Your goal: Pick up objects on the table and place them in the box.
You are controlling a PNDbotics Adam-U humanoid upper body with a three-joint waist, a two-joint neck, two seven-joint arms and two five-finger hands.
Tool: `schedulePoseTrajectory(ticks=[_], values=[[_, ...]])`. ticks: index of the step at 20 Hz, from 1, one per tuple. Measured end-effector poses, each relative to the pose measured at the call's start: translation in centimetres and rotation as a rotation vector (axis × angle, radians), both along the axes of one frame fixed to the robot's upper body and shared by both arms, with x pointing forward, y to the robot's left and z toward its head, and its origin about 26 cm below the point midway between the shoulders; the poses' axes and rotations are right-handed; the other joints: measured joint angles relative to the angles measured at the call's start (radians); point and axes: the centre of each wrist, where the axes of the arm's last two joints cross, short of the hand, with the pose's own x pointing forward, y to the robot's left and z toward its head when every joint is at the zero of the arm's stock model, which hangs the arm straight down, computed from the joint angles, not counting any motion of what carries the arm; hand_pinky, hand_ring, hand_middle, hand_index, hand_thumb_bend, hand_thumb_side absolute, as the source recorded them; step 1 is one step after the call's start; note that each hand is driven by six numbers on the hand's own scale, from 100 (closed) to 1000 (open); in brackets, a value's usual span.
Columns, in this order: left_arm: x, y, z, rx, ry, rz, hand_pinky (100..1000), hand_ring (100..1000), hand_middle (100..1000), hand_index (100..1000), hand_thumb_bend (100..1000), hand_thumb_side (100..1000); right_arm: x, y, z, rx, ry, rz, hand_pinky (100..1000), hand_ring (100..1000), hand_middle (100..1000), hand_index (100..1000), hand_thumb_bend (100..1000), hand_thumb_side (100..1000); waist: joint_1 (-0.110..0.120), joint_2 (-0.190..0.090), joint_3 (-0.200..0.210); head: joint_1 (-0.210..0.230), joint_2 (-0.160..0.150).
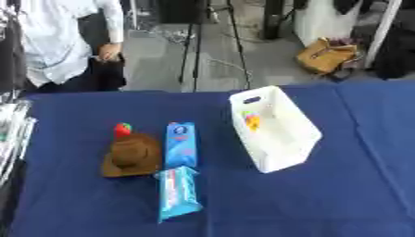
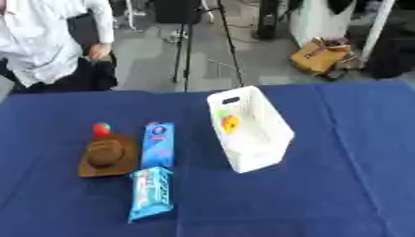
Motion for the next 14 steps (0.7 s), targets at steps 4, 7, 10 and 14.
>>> schedulePoseTrajectory(ticks=[4,7,10,14], values=[[0.0,0.0,0.0,0.007,0.007,0.0,983,951,966,1000,100,842,0.0,0.0,0.0,0.001,0.0,0.001,823,844,824,825,100,944,0.0,0.0,0.0,0.0,0.0],[0.4,-0.2,0.3,0.112,0.033,0.027,1000,967,961,1000,100,812,0.0,0.0,0.0,0.001,0.0,0.001,823,844,824,825,100,941,0.0,0.0,0.0,0.002,0.0],[0.9,-0.6,1.1,0.269,0.057,0.082,1000,927,950,1000,100,694,0.0,0.0,0.0,0.001,0.001,0.001,823,844,824,825,100,941,0.003,-0.002,0.001,0.005,0.001],[2.2,-1.7,2.2,0.534,0.093,0.171,953,936,981,1000,100,590,0.0,0.1,-0.1,0.002,0.004,0.002,822,844,824,825,100,941,0.012,-0.012,0.001,0.009,0.001]])
